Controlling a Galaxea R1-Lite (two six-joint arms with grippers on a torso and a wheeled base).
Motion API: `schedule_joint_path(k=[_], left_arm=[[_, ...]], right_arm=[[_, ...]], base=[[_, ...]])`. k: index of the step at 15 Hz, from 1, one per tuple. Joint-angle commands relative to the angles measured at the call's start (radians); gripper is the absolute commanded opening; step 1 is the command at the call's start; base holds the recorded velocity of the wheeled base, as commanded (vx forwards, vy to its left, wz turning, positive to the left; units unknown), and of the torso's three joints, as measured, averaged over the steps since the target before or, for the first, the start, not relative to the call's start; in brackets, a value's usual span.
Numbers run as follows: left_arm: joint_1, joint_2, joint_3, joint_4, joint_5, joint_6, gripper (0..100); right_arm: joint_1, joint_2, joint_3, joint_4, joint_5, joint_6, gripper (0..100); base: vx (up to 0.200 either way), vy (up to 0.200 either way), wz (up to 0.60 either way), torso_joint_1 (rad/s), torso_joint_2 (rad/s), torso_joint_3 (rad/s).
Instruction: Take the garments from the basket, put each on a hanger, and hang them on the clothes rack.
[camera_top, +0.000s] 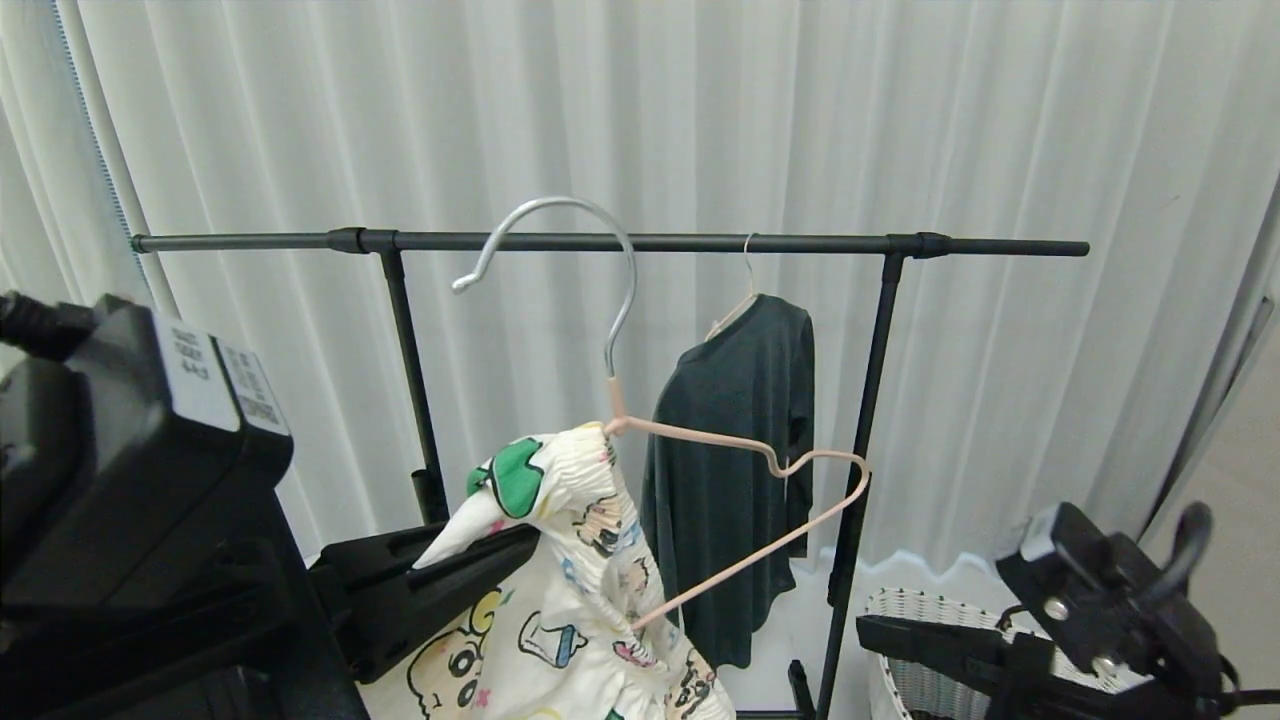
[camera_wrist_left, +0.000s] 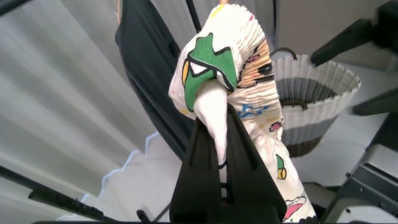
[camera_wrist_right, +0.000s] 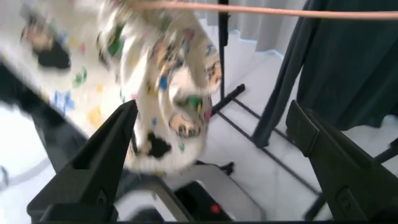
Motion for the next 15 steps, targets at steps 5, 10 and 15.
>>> schedule_joint_path(k=[5,10,15], left_arm=[[0.001,-0.001,-0.041,0.0,-0.002,0.014,0],[0.001,0.01,-0.041,-0.058,-0.002,0.02,0],[0.001,0.007,-0.043,-0.098,-0.006,0.096,0]], right_arm=[[-0.047,0.205,-0.158,-0.001,-0.009,0.095,100],[0.025,0.196,-0.155,0.001,-0.007,0.126,100],[0.071,0.2,-0.135,0.051,-0.007,0.174,100]], base=[[0.0,0.0,0.0,0.0,0.0,0.0],[0.0,0.0,0.0,0.0,0.0,0.0],[0.0,0.0,0.0,0.0,0.0,0.0]])
